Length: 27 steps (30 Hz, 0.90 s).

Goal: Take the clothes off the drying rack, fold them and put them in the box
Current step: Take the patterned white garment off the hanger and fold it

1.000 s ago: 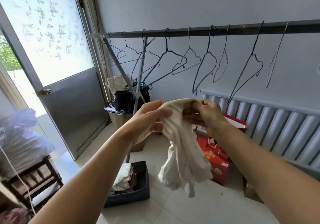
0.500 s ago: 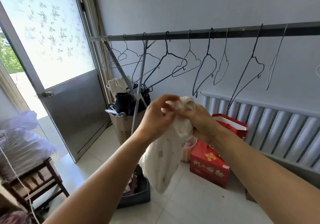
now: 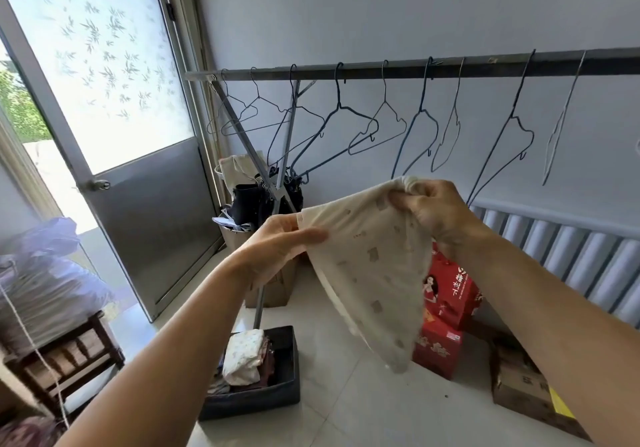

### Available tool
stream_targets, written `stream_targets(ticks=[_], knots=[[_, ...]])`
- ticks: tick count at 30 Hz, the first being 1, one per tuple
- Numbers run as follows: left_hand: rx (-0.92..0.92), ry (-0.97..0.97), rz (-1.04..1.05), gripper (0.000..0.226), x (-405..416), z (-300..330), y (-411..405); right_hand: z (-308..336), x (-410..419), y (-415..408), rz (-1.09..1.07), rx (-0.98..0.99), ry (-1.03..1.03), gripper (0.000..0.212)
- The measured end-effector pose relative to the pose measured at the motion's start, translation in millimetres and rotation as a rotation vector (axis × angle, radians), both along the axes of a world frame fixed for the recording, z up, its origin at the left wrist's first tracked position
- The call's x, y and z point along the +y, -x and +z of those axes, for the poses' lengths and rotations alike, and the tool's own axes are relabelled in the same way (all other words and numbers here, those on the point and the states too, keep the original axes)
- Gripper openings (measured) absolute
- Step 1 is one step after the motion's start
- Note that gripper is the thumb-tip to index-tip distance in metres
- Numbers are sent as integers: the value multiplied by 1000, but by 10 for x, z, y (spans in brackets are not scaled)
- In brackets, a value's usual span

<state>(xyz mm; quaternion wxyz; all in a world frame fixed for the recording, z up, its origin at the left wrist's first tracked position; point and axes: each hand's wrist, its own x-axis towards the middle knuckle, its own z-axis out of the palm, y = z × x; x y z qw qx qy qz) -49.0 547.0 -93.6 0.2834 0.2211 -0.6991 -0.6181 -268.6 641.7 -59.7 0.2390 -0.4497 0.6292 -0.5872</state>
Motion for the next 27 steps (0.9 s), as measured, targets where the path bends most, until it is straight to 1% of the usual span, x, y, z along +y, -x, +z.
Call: stream_targets(ticks=[2, 3, 5, 6, 7, 8, 9, 10, 11, 12, 14, 15, 17, 19, 20, 21, 22, 24, 25, 27], knots=[[156, -131, 79, 27, 20, -21, 47, 1, 14, 23, 17, -192, -62, 9], [215, -189, 128, 30, 23, -47, 76, 1, 18, 21, 43, -290, -78, 9], [289, -300, 169, 48, 47, -110, 105, -10, -6, -7, 102, -459, -80, 12], [263, -319, 156, 58, 54, -160, 100, -24, -32, -16, 128, -511, -74, 14], [169, -297, 125, 66, 73, -213, 84, -35, -56, -24, 153, -543, -68, 15], [47, -250, 87, 67, 107, -261, 67, -39, -81, -36, 168, -551, -67, 17], [-43, -194, 65, 59, 139, -299, 62, -35, -101, -42, 176, -545, -66, 18], [-59, -166, 65, 47, 157, -332, 54, -31, -118, -43, 180, -544, -62, 18], [-18, -189, 97, 38, 168, -348, 56, -34, -132, -34, 181, -554, -59, 18], [48, -243, 136, 35, 180, -346, 57, -41, -138, -19, 182, -573, -56, 18], [170, -324, 196, 35, 204, -320, 61, -75, -131, 2, 209, -628, -48, 20], [197, -329, 216, 33, 217, -312, 74, -108, -118, 16, 237, -666, -46, 23], [218, -323, 243, 25, 247, -295, 121, -202, -74, 42, 343, -787, -33, 36], [235, -330, 273, 18, 274, -282, 181, -371, -20, 46, 475, -874, -28, 66], [237, -336, 292, 16, 286, -279, 208, -486, 9, 26, 546, -877, -40, 78], [235, -344, 310, 16, 284, -289, 223, -601, 38, -15, 615, -850, -64, 79], [229, -352, 329, 16, 283, -308, 232, -719, 56, -63, 657, -788, -102, 72], [215, -358, 371, 18, 257, -375, 217, -883, 38, -140, 660, -618, -162, 60], [218, -366, 388, 18, 234, -423, 190, -918, 14, -167, 635, -547, -162, 55], [240, -405, 409, 16, 199, -512, 126, -940, -66, -204, 537, -496, -160, 39]])
